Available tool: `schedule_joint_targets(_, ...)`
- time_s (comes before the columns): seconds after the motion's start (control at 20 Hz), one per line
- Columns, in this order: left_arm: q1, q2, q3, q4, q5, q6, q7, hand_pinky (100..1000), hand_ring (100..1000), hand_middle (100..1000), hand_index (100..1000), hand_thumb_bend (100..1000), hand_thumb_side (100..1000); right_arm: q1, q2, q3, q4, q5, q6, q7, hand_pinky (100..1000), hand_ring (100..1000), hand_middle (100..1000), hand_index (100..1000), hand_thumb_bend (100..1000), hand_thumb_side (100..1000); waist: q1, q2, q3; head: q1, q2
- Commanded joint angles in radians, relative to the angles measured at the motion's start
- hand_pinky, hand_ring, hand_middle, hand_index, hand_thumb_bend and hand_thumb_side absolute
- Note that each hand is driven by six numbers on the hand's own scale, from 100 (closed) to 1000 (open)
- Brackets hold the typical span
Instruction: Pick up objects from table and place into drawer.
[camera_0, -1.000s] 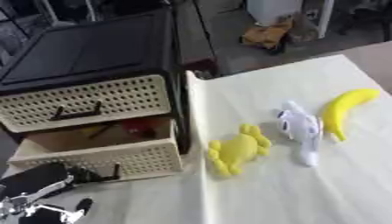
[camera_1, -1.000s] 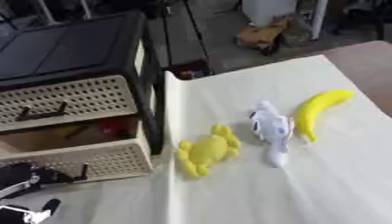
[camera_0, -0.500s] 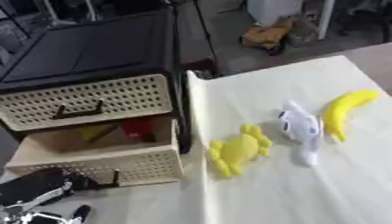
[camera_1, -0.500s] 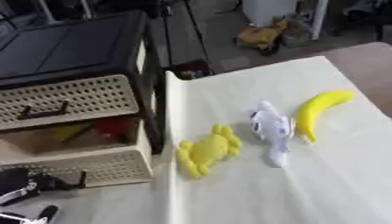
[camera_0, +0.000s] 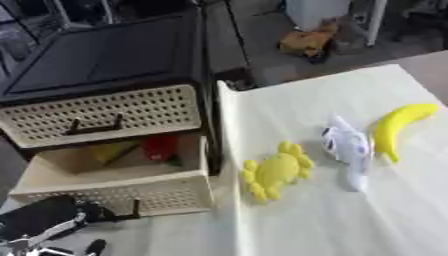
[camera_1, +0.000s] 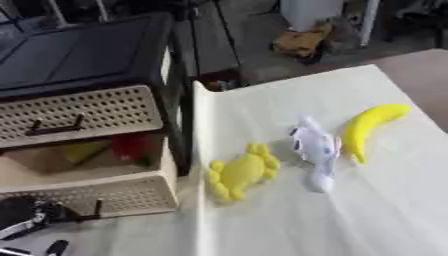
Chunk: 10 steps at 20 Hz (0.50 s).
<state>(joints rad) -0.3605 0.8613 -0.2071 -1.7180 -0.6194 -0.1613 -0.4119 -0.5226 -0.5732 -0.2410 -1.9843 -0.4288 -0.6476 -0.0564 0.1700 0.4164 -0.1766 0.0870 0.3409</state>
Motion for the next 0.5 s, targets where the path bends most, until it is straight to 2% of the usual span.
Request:
schedule_joint_targets(0.05, 0.006, 0.035, -0.014, -0.03, -0.005, -0.002, -0.012, 100, 100, 100, 819, 100, 316, -0.006, -0.016, -0.011, -0.016, 0.003, 0.0, -0.006, 748, 870, 777, 915, 100, 1000, -0.011, -0.027, 0.003, 0.002, 0.001)
schedule_joint_targets(0.5, 0.026, 0.042, -0.026, -0.08, 0.005, 0.013, -0.017, 100, 100, 100, 820, 100, 319, -0.003, -0.014, -0.012, -0.016, 0.005, 0.001, -0.012, 748, 870, 777, 915, 100, 1000, -0.015, -0.032, 0.007, 0.004, 0.004)
